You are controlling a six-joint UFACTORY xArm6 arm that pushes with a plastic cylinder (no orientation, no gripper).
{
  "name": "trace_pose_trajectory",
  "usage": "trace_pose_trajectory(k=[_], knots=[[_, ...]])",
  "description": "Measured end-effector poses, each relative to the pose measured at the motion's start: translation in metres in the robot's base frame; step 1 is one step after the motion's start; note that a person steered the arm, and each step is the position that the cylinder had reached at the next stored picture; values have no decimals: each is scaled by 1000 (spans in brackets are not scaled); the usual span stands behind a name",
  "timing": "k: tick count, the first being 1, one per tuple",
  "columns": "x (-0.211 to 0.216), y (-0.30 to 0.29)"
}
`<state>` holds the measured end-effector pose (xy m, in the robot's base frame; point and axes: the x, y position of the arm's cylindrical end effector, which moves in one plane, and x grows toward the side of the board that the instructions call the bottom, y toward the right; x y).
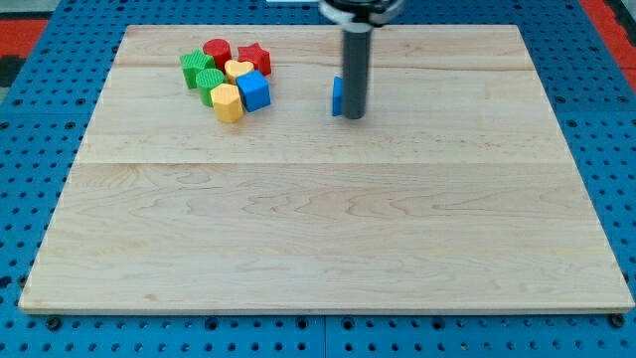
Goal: Push the triangle to the right of the cube
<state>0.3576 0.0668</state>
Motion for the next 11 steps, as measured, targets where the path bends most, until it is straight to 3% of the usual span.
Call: trace_pose_trajectory(k=[1, 2, 4, 5, 8, 11], knots=[[-23, 23], [-31, -64], [21, -4], [-3, -63], [11, -134], [-23, -133]])
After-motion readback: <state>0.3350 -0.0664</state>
